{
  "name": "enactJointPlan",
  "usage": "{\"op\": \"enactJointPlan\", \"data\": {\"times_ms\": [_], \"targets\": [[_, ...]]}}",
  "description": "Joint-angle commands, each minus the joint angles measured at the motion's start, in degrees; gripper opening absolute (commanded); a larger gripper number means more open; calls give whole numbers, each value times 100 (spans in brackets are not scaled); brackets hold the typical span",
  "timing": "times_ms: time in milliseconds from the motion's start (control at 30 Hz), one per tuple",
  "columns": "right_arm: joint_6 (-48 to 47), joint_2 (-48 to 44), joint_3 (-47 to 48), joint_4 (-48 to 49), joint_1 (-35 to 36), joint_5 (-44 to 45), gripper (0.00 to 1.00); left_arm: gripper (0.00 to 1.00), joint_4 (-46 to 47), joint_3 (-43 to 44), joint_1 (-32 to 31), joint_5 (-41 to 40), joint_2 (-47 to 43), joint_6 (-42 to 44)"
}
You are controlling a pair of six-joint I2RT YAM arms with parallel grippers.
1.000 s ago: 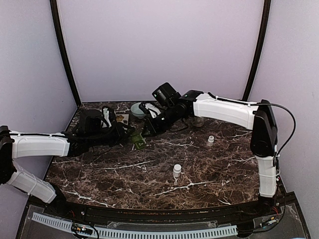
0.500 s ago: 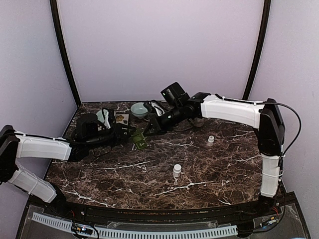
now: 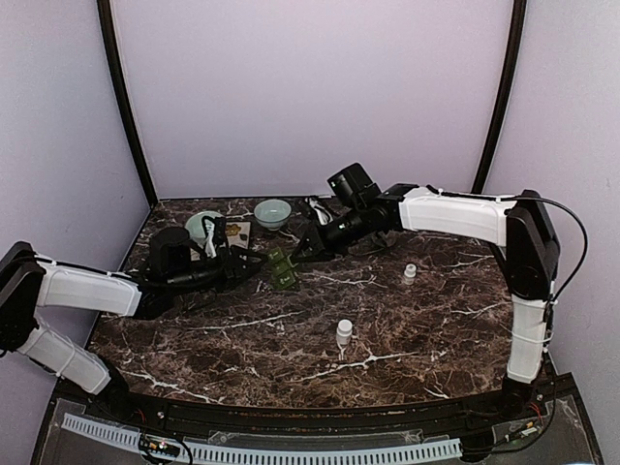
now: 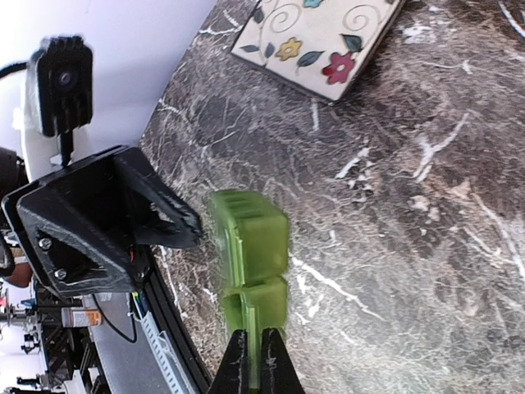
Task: Sort the pills into containers
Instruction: Pass from the left arm to the right
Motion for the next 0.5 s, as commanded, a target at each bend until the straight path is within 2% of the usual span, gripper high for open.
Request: {"op": "enactJointPlan", "data": {"times_ms": [0,233,467], "targets": [[-152,-187,-73,39,-134,173,0,47,-263,-156,134,-257,-404,215],[-502,-63,-151,-318,-291,394,0,49,-667,-158,145,-520,-629,369],[-646,250,-459,-225,-568,-414,0,49,-738,-136,145,-463,-620,386]]}}
